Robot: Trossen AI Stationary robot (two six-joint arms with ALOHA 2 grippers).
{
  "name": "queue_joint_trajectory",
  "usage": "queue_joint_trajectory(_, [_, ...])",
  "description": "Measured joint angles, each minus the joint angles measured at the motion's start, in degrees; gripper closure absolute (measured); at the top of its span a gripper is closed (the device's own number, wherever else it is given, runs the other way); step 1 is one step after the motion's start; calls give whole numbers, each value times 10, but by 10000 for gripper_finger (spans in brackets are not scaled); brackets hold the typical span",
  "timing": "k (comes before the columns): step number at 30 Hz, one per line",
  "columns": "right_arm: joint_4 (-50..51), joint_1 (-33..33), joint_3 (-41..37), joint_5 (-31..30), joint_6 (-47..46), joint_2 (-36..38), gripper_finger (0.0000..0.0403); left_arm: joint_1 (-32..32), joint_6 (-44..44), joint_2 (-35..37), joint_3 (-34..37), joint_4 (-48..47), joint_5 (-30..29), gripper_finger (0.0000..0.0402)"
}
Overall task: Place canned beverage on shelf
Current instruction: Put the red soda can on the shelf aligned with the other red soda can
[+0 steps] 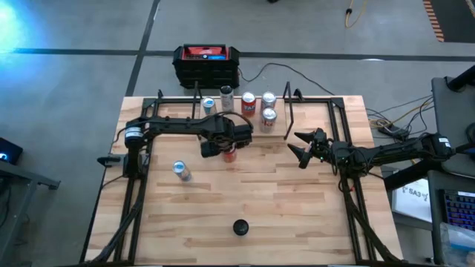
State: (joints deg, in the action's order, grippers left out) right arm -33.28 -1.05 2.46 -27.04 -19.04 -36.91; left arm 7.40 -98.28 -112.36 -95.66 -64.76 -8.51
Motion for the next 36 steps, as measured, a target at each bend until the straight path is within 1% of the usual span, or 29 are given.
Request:
queue_joint_trajectory(3, [0, 0, 0, 0, 0, 0, 76, 0, -124, 0, 0, -6, 12, 85])
queue_joint_trajectory(6, [0, 0, 0, 0, 0, 0, 76, 0, -245, 1, 0, -9, 38, 86])
queue_joint_trajectory(8, [0, 0, 0, 0, 0, 0, 76, 0, -301, 1, 0, -11, 54, 86])
queue_joint_trajectory(15, [0, 0, 0, 0, 0, 0, 76, 0, -382, 1, 0, -13, 78, 86])
queue_joint_trajectory(20, [0, 0, 0, 0, 0, 0, 76, 2, -383, 1, 0, -24, 83, 83])
queue_joint_trajectory(23, [0, 0, 0, 0, 0, 0, 76, 2, -378, 0, 0, -28, 95, 65])
queue_joint_trajectory(28, [0, 0, 0, 0, 0, 0, 76, 3, -378, 0, 0, -32, 95, 13])
queue_joint_trajectory(29, [0, 0, 0, 0, 0, 0, 76, 3, -380, 0, 0, -31, 96, 8])
queue_joint_trajectory(31, [0, 0, 0, 0, 0, 0, 76, 3, -412, 0, 0, -31, 112, 8])
queue_joint_trajectory(34, [0, 0, 0, 0, 0, 0, 76, 3, -502, 0, -2, -26, 137, 11])
queue_joint_trajectory(36, [0, 0, 0, 0, 0, 0, 76, 3, -557, 0, -3, -23, 141, 7])
